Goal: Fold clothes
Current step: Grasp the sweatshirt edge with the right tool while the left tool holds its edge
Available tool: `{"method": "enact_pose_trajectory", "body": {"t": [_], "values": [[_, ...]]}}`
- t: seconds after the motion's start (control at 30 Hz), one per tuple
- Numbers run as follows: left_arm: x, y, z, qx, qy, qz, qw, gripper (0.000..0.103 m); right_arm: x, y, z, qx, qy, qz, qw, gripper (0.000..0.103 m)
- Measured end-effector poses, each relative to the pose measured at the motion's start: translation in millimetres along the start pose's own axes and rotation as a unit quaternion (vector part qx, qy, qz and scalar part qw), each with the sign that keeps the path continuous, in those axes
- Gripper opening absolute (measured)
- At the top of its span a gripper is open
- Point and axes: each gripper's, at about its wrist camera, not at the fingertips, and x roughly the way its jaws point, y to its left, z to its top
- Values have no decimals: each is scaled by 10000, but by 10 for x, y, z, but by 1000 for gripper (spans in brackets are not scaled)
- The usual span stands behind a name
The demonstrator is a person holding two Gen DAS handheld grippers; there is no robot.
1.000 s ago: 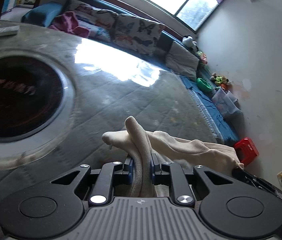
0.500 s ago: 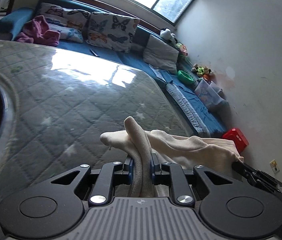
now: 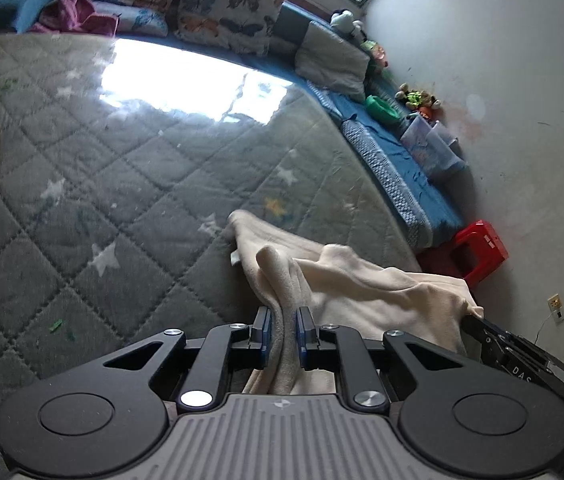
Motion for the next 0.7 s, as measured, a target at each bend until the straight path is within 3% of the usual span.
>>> {"method": "enact_pose_trajectory", "body": {"t": [0.7], "values": [[75,116,-76,148,101,133,9998,15,301,-106,-140,63,426,-160,9989,11]]}}
